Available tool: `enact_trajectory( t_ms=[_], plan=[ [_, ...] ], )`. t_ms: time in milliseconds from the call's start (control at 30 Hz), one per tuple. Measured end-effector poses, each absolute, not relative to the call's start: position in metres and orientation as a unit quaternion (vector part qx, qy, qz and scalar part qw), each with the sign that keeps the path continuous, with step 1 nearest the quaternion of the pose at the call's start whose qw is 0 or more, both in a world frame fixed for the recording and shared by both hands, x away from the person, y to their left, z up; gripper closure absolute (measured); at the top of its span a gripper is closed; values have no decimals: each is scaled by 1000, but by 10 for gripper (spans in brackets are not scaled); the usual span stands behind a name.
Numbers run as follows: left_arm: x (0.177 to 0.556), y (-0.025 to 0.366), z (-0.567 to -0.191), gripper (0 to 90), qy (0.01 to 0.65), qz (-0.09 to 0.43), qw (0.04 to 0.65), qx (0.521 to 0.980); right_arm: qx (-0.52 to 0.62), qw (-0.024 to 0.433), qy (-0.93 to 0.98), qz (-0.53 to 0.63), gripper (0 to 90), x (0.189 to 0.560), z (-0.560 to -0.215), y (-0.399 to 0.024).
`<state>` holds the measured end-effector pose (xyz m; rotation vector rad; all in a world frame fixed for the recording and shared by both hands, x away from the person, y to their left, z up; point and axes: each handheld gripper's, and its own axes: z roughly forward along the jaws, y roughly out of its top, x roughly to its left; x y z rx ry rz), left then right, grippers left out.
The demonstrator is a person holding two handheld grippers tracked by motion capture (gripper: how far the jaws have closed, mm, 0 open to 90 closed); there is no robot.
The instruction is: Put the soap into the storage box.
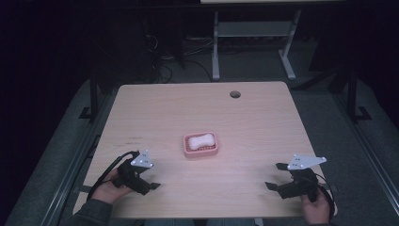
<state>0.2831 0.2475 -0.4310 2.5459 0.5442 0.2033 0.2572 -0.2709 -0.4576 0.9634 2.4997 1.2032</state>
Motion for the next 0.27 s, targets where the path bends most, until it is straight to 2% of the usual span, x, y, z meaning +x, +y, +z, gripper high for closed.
enact_trajectory(
  t_ms=[267],
  plan=[
    [274,253,-428,224,213,95,278,932,322,101,847,410,142,258,-457,-272]
  ],
)
